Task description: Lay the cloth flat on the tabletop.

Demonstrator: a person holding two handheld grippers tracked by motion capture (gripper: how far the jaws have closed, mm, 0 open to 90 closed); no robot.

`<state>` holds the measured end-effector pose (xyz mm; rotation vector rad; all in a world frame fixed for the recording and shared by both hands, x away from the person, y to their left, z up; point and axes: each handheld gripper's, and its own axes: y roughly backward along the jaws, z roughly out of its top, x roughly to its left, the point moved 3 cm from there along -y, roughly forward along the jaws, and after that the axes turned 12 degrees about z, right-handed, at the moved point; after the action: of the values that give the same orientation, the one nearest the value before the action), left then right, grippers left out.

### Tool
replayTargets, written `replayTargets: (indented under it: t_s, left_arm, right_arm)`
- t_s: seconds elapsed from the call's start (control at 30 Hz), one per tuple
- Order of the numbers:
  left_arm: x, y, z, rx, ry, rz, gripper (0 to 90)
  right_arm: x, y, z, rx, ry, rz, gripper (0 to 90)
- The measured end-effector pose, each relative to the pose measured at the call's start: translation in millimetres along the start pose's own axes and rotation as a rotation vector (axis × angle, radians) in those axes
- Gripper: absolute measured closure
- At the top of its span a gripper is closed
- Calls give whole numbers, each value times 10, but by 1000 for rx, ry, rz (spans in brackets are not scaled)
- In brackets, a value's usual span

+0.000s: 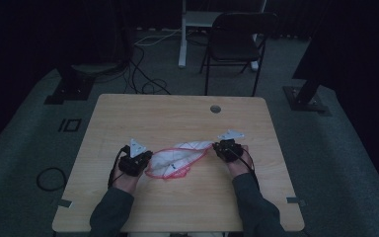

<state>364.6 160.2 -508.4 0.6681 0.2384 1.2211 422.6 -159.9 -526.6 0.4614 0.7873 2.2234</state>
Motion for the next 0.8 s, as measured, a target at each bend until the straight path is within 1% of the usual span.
replayTargets:
  t_s: [0.03, 0.07, 0.1, 0.17, 0.23, 0.27, 0.3, 0.33, 0.4, 0.43, 0.47, 0.5, 0.53, 0.57, 0.6, 0.63, 0.73, 0.8]
  left_arm:
    - [70, -85, 26, 12, 18, 16, 881]
    - [70, -85, 26, 12, 18, 16, 881]
    - [132, -156, 43, 22, 39, 32, 881]
    - [188, -210, 57, 32, 52, 46, 881]
    - [250, -280, 68, 50, 69, 59, 881]
    - [250, -280, 68, 50, 69, 59, 880]
    - [294, -334, 63, 68, 74, 73, 880]
    - [324, -373, 55, 81, 79, 81, 880]
    - [349, -402, 46, 89, 85, 88, 880]
    - [398, -456, 22, 107, 101, 98, 880]
    - [398, -456, 22, 107, 101, 98, 880]
    - [422, -482, 9, 116, 108, 105, 880]
    - [446, -503, -8, 126, 113, 109, 880]
    - [494, -539, -46, 143, 133, 119, 879]
    - [494, -539, -46, 143, 133, 119, 879]
    - [536, -565, -86, 157, 153, 130, 878]
    - [558, -569, -114, 165, 165, 138, 855]
    - [557, -545, -121, 157, 169, 137, 826]
  right_arm:
    - [12, -4, 13, -1, -2, 2, 786]
    - [12, -4, 13, -1, -2, 2, 786]
    - [37, -2, 28, -5, 6, -1, 738]
    - [73, 12, 44, -13, 17, -2, 710]
    - [123, 28, 62, -23, 30, 4, 698]
    - [123, 28, 62, -23, 30, 4, 698]
    - [183, 33, 79, -29, 48, 16, 694]
    - [208, 35, 85, -32, 55, 20, 690]
    - [285, 36, 104, -41, 69, 31, 681]
    - [314, 37, 113, -46, 76, 33, 675]
    - [314, 37, 113, -46, 76, 33, 675]
    - [354, 41, 135, -55, 83, 35, 665]
    - [354, 41, 135, -55, 83, 35, 665]
    - [381, 43, 153, -59, 88, 39, 655]
    - [391, 44, 160, -60, 87, 40, 650]
    - [398, 46, 165, -62, 92, 43, 643]
    - [445, 44, 166, -64, 95, 54, 642]
    - [497, 31, 159, -64, 104, 67, 642]
